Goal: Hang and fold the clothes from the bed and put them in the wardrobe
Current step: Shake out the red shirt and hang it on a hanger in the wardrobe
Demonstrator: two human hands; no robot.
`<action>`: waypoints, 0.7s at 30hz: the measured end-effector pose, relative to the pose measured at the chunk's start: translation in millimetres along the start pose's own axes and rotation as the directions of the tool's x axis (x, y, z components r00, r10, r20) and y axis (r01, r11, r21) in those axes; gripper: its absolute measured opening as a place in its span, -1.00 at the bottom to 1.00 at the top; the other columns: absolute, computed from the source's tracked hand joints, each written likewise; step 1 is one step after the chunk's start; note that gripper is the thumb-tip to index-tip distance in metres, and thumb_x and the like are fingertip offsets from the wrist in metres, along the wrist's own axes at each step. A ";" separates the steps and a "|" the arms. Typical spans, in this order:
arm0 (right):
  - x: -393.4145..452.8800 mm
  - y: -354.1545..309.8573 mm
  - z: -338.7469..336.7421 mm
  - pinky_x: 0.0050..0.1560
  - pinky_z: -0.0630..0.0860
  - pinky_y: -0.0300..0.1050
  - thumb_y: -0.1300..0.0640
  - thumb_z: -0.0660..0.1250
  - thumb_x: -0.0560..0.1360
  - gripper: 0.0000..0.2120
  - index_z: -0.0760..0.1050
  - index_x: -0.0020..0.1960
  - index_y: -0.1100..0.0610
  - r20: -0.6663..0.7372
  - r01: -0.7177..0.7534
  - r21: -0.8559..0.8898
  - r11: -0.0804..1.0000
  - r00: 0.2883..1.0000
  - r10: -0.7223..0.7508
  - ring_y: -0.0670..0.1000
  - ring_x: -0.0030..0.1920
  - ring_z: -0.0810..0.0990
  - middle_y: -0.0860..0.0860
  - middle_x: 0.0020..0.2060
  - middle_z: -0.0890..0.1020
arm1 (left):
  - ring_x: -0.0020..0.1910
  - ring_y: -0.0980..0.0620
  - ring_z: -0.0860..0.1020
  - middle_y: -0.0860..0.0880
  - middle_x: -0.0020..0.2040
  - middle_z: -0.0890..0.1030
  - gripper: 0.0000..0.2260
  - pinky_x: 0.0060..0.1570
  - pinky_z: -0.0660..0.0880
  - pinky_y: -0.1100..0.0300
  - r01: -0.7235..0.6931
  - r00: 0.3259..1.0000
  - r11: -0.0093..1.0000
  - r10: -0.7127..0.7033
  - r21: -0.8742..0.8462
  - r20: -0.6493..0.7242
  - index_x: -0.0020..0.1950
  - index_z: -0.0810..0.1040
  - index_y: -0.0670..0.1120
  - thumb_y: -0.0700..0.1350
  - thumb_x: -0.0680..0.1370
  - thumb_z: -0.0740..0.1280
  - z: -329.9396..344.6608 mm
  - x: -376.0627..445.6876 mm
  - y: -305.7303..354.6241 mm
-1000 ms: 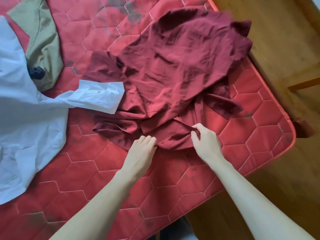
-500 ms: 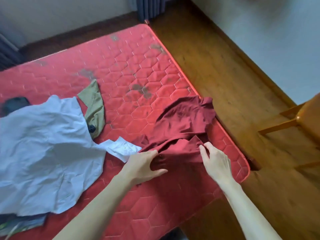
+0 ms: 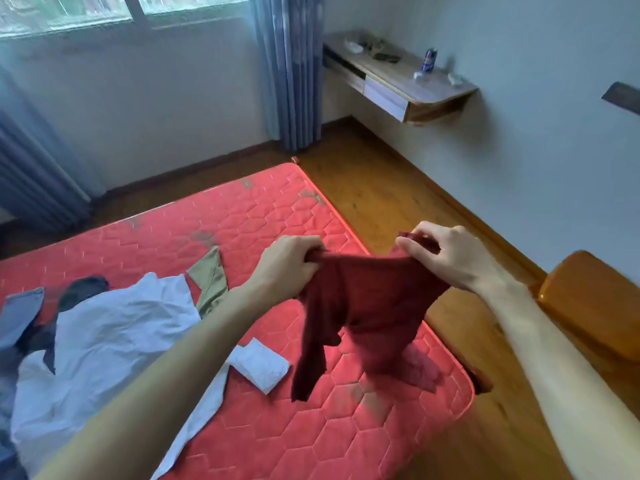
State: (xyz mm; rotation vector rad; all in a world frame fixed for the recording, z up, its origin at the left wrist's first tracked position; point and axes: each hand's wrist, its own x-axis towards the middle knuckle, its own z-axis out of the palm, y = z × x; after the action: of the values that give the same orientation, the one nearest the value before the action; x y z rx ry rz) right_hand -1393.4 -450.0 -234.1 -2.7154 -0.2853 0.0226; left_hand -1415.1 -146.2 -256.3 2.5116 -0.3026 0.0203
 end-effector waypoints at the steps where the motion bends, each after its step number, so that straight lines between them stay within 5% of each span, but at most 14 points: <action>1: 3.1 -5.6 -9.5 -0.05 0.60 0.02 -0.66 -0.05 0.42 -0.28 0.57 0.05 -0.15 -0.015 0.019 -0.050 0.999 1.000 -0.020 -0.01 -0.07 0.65 -0.14 -0.15 0.68 | -0.10 -0.15 0.60 0.03 -0.21 0.64 -0.85 -0.13 0.51 0.00 -0.020 1.000 1.000 0.020 0.007 -0.022 -0.07 0.64 0.02 -0.03 0.44 0.31 -12.3 4.8 11.7; 4: 8.4 -24.9 -26.9 0.33 0.48 0.12 -0.56 0.00 0.51 -0.27 0.55 0.35 -0.09 -0.050 0.123 -0.210 0.970 0.989 -0.136 0.02 0.37 0.49 -0.05 0.30 0.60 | -0.15 -0.14 0.59 0.06 -0.26 0.57 -0.81 -0.17 0.47 0.05 -0.066 0.995 0.998 0.068 0.021 -0.074 -0.06 0.67 -0.01 -0.15 0.41 0.31 -44.9 14.7 44.5; 7: 6.7 -62.2 -42.0 0.55 0.28 0.05 -0.40 0.23 0.56 -0.36 0.43 0.52 -0.09 -0.015 0.278 0.049 0.959 0.961 -0.278 -0.11 0.56 0.28 -0.08 0.51 0.43 | -0.09 -0.17 0.64 0.01 -0.21 0.68 -0.74 -0.12 0.57 -0.02 -0.099 0.984 0.995 0.100 0.018 -0.145 -0.05 0.69 0.00 -0.12 0.35 0.27 -70.6 18.9 70.5; 10: 1.9 -102.2 -50.7 0.33 0.50 -0.19 -0.17 0.44 0.57 -0.52 0.49 0.44 -0.06 0.121 0.300 0.434 0.849 0.915 -0.386 -0.18 0.32 0.57 -0.13 0.28 0.64 | -0.10 -0.14 0.64 0.02 -0.19 0.69 -0.65 -0.13 0.59 -0.04 -0.100 0.974 0.995 0.100 0.007 -0.203 -0.06 0.69 0.02 -0.06 0.28 0.21 -92.5 19.0 87.2; 15: 9.9 -122.3 -54.5 -0.15 0.43 -0.33 0.19 0.36 0.65 -0.93 0.63 0.06 0.11 -0.035 0.440 0.342 0.831 0.889 -0.456 -0.18 -0.17 0.60 -0.23 -0.20 0.63 | -0.21 0.01 0.66 0.03 -0.23 0.70 -0.81 -0.11 0.62 -0.01 -0.098 0.978 0.988 0.074 -0.119 -0.196 -0.16 0.71 0.03 0.02 0.35 0.33 -117.5 13.0 80.7; 18: 13.3 -125.8 -70.5 -0.18 0.37 -0.34 0.24 0.27 0.68 -0.84 0.59 -0.02 0.10 -0.098 0.442 0.369 0.818 0.893 -0.439 -0.21 -0.24 0.53 -0.25 -0.27 0.59 | -0.36 0.20 0.50 0.04 -0.34 0.63 -0.78 -0.23 0.54 0.15 -0.130 0.986 0.979 0.110 -0.159 -0.126 -0.21 0.70 -0.02 0.12 0.42 0.53 -128.0 8.1 68.5; 21: 15.9 -136.5 -86.7 -0.09 0.43 -0.31 0.26 0.23 0.67 -0.83 0.58 0.01 0.12 -0.191 0.426 0.484 0.764 0.904 -0.383 -0.22 -0.16 0.53 -0.12 -0.19 0.60 | -0.36 0.18 0.45 -0.07 -0.37 0.57 -0.73 -0.29 0.50 0.08 -0.113 0.992 0.979 0.122 -0.172 0.041 -0.22 0.68 -0.13 0.05 0.41 0.60 -131.4 0.6 59.4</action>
State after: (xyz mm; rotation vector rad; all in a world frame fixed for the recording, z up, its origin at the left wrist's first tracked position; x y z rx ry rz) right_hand -1399.6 -358.8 -99.7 -2.0631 -0.7281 -0.1196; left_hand -1420.5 -118.2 -114.9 2.3257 -0.4544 -0.0225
